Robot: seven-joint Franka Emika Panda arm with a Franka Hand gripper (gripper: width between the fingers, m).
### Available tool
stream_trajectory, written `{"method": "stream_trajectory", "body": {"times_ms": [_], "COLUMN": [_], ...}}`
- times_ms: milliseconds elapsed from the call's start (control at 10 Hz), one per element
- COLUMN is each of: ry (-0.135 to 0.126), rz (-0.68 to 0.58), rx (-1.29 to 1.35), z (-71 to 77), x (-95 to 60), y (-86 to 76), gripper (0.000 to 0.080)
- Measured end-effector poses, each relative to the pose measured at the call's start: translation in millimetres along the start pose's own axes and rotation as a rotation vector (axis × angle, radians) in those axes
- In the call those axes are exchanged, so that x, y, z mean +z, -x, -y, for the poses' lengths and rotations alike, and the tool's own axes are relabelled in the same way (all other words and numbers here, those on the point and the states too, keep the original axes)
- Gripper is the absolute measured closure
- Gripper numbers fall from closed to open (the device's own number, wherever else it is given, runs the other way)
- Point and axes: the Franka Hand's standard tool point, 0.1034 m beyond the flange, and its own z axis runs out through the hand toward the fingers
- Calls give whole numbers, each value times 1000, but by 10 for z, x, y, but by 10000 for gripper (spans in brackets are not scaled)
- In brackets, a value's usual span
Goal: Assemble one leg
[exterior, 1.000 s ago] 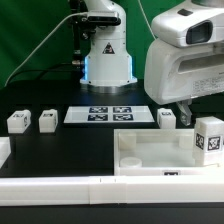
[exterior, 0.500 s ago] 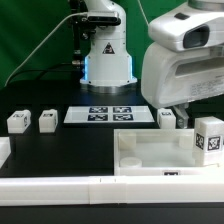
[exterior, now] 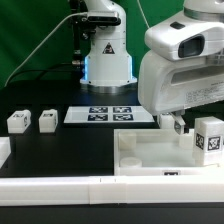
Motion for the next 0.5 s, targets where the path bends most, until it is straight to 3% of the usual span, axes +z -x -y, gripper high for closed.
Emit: {"method": "stream_trajectory", "body": {"times_ms": [200,300,400,500], "ry": [0,0,0,0], "rz": [1,1,1,1], "rx": [0,-1,-1,3], "z": [-5,0,3,4], "x": [5,5,6,6], "y": [2,1,1,1], "gripper": [428,428,508,508]}}
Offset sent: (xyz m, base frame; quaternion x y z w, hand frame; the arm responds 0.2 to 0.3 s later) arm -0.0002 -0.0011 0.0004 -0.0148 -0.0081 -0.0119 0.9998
